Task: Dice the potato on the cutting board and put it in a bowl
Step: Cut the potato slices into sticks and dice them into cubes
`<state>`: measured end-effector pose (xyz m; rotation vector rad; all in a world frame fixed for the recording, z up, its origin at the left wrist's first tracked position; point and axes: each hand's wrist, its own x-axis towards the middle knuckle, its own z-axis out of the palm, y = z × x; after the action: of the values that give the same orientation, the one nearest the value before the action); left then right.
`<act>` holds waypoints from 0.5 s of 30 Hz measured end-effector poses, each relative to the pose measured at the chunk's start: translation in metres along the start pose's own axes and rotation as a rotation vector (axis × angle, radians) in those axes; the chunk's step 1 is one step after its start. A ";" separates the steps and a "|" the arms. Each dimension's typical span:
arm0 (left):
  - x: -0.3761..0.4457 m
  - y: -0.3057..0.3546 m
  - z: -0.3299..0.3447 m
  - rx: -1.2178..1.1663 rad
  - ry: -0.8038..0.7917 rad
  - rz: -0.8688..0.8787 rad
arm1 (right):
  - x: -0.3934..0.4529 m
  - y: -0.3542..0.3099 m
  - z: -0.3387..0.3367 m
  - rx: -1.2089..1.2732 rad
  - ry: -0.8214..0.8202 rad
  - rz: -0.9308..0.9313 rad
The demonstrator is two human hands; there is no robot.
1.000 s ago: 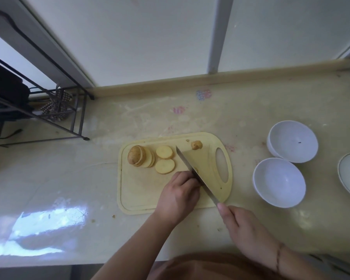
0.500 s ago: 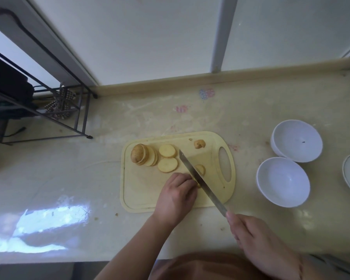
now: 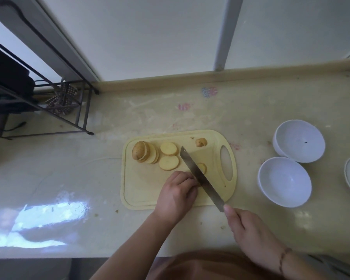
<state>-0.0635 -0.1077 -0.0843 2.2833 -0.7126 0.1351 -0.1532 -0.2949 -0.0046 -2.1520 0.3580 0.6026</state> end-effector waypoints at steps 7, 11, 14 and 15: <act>-0.004 -0.003 -0.006 0.062 -0.014 0.026 | 0.004 -0.002 0.000 0.112 -0.031 0.003; -0.015 -0.004 -0.007 0.080 -0.005 0.077 | -0.006 0.004 -0.006 0.196 -0.020 -0.006; -0.002 -0.007 -0.006 0.266 -0.136 0.162 | -0.013 0.008 -0.015 0.227 0.012 0.042; 0.006 -0.009 -0.005 0.338 -0.178 0.175 | -0.014 0.010 -0.017 0.253 0.020 0.077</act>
<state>-0.0535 -0.1022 -0.0845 2.5729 -1.0509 0.1448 -0.1645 -0.3139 0.0047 -1.9097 0.5026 0.5474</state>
